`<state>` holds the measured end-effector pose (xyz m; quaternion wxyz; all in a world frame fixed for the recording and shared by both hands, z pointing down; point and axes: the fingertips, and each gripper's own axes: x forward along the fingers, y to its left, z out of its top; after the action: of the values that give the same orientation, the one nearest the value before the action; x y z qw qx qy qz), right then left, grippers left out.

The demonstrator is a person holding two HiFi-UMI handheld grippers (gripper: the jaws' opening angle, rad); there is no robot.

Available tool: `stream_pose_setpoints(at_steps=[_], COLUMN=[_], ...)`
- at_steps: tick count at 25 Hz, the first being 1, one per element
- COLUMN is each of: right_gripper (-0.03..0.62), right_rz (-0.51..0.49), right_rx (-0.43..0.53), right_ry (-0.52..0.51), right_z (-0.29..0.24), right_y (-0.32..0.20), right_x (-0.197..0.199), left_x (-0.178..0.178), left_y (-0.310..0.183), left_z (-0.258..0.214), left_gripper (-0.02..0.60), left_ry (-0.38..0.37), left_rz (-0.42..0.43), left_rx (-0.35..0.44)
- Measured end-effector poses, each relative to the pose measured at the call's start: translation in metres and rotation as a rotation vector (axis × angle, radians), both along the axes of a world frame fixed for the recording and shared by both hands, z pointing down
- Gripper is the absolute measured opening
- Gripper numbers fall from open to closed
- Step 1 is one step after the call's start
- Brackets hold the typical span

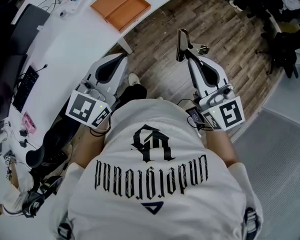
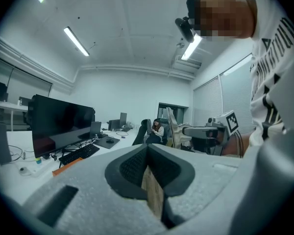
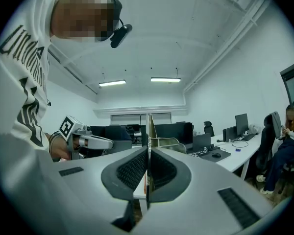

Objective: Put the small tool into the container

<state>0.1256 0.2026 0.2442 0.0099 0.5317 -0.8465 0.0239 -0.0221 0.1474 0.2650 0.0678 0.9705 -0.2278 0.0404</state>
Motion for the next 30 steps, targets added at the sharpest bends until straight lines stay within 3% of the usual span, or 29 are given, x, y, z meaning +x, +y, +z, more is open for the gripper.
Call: stream_pose_setpoints(at_steps=[13, 20, 30], right_gripper=[0.015, 0.015, 0.015], right_rz=[0.010, -0.024, -0.116], right_rx=[0.045, 0.029, 0.007], right_ry=[0.013, 0.017, 0.028], right_z=[-0.036, -0.035, -0.027], right_y=[-0.137, -0.170, -0.222], right_x=[-0.062, -0.081, -0.075], left_x=[-0.063, -0.086, -0.089], left_y=[-0.141, -0.171, -0.204], left_z=[-0.034, -0.032, -0.025], left_gripper=[0.015, 0.015, 0.015], left_ry=[0.006, 0.013, 0.015], left_rz=[0.006, -0.038, -0.137], left_rx=[0.045, 0.027, -0.006])
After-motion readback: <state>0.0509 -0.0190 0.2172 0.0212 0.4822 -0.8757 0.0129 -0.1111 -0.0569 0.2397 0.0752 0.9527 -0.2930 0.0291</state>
